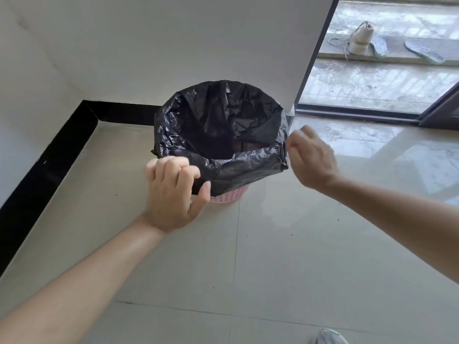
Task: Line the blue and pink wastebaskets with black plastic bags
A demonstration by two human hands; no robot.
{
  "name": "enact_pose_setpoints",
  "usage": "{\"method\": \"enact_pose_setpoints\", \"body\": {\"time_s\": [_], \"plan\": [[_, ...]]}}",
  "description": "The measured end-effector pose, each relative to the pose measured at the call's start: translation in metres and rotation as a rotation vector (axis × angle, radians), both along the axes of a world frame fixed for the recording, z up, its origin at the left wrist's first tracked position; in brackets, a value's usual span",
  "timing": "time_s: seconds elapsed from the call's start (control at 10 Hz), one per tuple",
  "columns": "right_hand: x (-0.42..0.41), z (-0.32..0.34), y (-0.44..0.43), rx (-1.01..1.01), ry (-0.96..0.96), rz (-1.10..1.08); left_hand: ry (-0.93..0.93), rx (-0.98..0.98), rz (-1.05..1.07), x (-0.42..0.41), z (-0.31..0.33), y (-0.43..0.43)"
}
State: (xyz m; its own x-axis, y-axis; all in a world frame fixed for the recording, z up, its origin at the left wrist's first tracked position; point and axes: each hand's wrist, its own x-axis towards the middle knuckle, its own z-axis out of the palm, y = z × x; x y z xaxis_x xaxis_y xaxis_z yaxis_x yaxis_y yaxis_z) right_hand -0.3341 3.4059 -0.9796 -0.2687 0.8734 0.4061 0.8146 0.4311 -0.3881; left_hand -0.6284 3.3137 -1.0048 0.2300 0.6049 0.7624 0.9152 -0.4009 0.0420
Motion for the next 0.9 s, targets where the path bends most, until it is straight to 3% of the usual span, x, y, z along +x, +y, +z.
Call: {"method": "enact_pose_setpoints", "body": {"time_s": [0.1, 0.2, 0.3, 0.4, 0.5, 0.6, 0.7, 0.8, 0.9], "plan": [[-0.016, 0.011, 0.022, -0.098, 0.315, -0.314, 0.106, -0.044, -0.019, 0.016, 0.02, 0.014], [-0.029, 0.027, 0.048, -0.133, 0.391, -0.297, 0.318, -0.198, -0.069, 0.022, 0.025, 0.024], [-0.041, 0.033, 0.067, -0.288, 0.294, -0.188, 0.437, -0.209, -0.083, 0.015, 0.018, 0.026], [-0.054, 0.021, 0.072, -0.548, 0.324, -0.166, 0.425, -0.26, -0.069, 0.008, 0.016, 0.027], [-0.06, 0.01, 0.07, -0.702, 0.605, -0.25, 0.401, -0.312, -0.106, 0.007, 0.017, 0.03], [-0.06, 0.007, 0.075, -0.754, 0.718, -0.248, 0.434, -0.477, -0.147, 0.005, 0.024, 0.034], [-0.06, 0.019, 0.071, -0.798, 0.685, -0.124, 0.469, -0.706, -0.112, 0.004, 0.031, 0.044], [-0.051, 0.021, 0.071, -0.858, 0.541, -0.073, 0.553, -0.758, -0.036, 0.003, 0.037, 0.049], [-0.05, 0.032, 0.066, -0.653, 0.186, -0.111, 0.578, -0.709, -0.011, -0.001, 0.032, 0.045]]}}
